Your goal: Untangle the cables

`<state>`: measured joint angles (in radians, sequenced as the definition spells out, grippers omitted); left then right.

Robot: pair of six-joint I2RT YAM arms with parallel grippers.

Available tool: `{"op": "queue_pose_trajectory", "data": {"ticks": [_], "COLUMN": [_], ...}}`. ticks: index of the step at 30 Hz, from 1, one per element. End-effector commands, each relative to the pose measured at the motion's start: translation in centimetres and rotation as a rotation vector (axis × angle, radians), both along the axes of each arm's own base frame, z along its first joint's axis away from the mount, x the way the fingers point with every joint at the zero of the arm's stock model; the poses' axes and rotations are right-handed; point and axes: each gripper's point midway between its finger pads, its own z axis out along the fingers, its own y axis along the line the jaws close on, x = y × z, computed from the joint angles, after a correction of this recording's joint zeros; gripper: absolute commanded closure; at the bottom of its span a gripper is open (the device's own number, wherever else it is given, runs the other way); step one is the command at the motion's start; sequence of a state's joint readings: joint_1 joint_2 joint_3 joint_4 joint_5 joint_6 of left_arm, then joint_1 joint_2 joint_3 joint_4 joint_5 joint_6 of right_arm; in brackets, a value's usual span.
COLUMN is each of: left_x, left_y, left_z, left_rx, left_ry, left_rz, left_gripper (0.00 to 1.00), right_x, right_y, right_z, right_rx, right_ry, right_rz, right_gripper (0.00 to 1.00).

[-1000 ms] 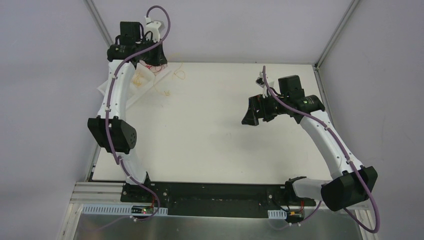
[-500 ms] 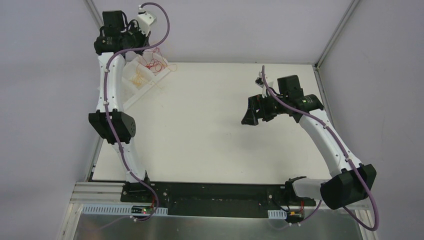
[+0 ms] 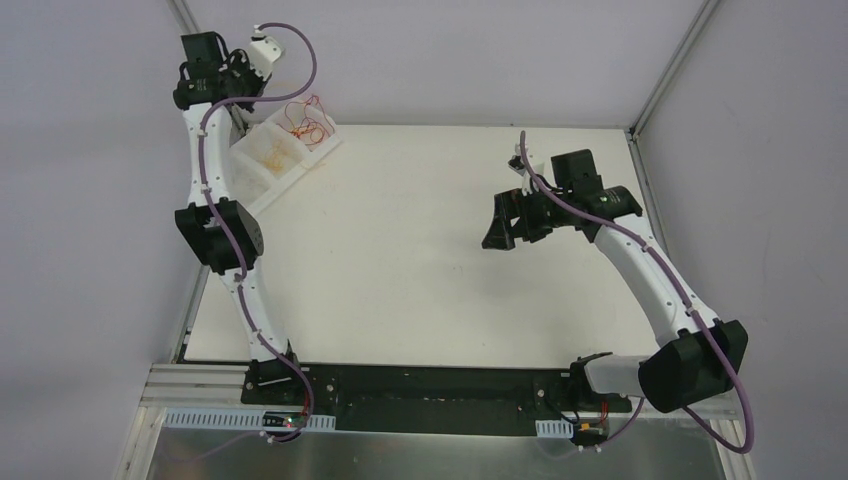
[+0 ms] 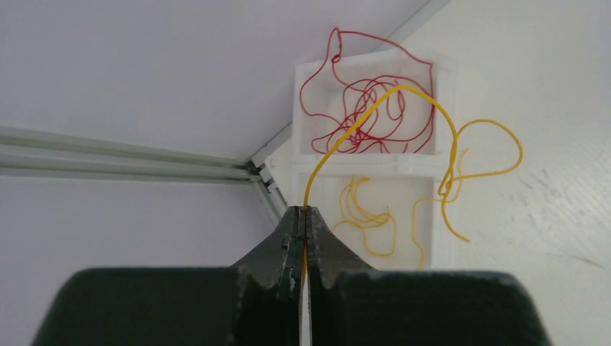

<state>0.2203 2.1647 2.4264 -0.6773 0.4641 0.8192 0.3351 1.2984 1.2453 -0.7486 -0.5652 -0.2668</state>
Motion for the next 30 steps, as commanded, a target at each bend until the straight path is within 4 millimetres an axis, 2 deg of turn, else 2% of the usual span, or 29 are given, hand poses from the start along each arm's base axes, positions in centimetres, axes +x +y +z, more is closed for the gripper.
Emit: {"op": "queue_pose_trajectory", "data": {"ticks": [1, 7, 10, 13, 17, 22, 25, 28, 30], "left_x": [0.9, 0.3, 0.9, 2.1, 3.2, 2.9, 2.4, 1.2, 0.7], "left_y": [3.0, 2.9, 3.0, 4.5, 6.6, 8.5, 8.4, 7.3, 7.0], "left_z": [1.4, -3.8, -6.3, -8.4, -9.8, -11.8, -12.8, -13.6, -13.5], "left_rx": [0.081, 0.020, 0.010, 0.034, 0.097, 0.270, 0.305, 0.273, 0.254], "left_ry": [-0.087, -0.004, 0.031, 0.052, 0.057, 0.097, 0.122, 0.144, 0.150], "left_rz": [-0.025, -0.138, -0.151, -0.094, -0.028, -0.044, -0.071, -0.109, -0.105], "left_gripper": [1.00, 1.00, 1.00, 1.00, 1.00, 1.00, 1.00, 1.00, 0.85], "right_x": [1.0, 1.2, 1.2, 1.0, 0.5, 0.4, 0.6, 0.7, 0.8], "right_y": [0.1, 0.3, 0.3, 0.1, -0.2, -0.3, -0.2, -0.2, -0.2], "right_z": [1.1, 0.8, 0.9, 0.9, 0.6, 0.4, 0.4, 0.5, 0.6], "right_rx": [0.009, 0.008, 0.004, -0.001, -0.014, -0.016, -0.010, -0.011, -0.012], "right_ry": [-0.030, -0.007, 0.001, 0.004, 0.013, 0.016, 0.015, 0.014, 0.012], "right_rz": [-0.012, -0.008, -0.009, -0.010, -0.012, -0.014, -0.013, -0.013, -0.012], "right_gripper": [0.04, 0.04, 0.04, 0.04, 0.04, 0.04, 0.04, 0.04, 0.04]}}
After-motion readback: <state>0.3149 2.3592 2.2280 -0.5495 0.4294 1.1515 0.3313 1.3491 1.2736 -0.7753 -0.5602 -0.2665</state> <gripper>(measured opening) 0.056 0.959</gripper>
